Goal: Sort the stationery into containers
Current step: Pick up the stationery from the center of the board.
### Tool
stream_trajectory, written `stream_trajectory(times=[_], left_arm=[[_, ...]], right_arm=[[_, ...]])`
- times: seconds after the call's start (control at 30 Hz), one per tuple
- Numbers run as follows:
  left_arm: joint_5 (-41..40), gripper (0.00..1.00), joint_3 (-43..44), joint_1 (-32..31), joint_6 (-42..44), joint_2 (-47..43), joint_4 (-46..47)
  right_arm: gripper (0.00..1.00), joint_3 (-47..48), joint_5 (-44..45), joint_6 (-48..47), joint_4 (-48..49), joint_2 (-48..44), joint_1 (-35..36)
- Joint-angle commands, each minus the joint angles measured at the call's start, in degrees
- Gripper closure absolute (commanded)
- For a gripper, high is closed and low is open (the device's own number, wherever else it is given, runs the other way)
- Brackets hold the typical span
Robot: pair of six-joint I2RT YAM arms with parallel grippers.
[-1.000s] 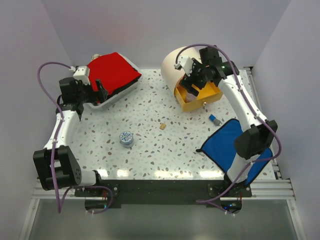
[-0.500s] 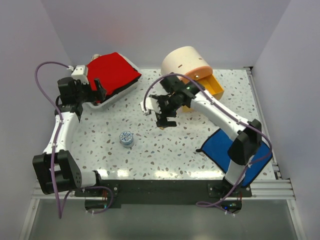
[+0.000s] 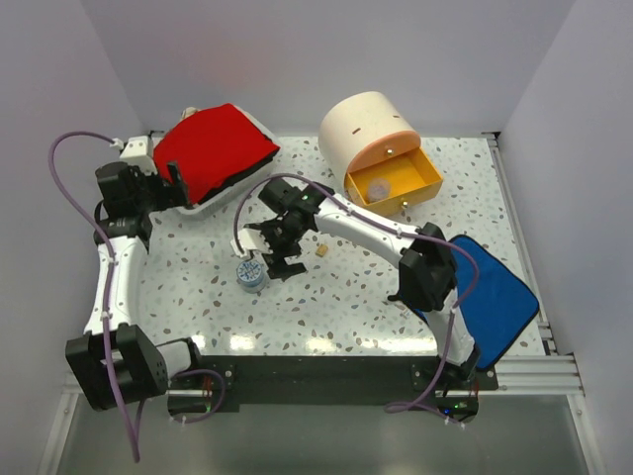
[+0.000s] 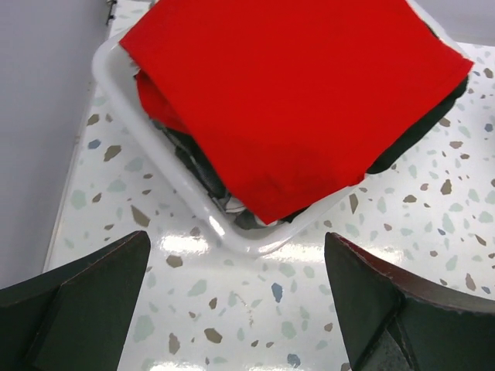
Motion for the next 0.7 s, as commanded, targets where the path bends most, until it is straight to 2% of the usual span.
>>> stream_trajectory(times=[0.0, 0.23, 0.4, 0.67], left_arm=[[-3.0, 0.00, -1.6, 1.9, 1.2, -3.2, -2.0], [-2.9, 0.00, -1.2, 1.9, 1.8, -5.5, -5.4], [-3.1, 0.00, -1.9, 1.9, 2.9, -7.8, -6.9], [-2.4, 0.00, -2.9, 1.8, 1.6, -8.4, -7.1]], right_arm=[[0.01, 2.5, -4.0, 2.0, 6.2, 0.9, 1.9], [0.01, 6.9, -1.7, 9.2, 12.0, 6.7, 3.9], [0.01, 13.0, -2.7, 8.5, 5.7, 10.8, 4.2], [0.02, 11.3, -0.1, 8.3, 5.8, 11.7, 4.7]])
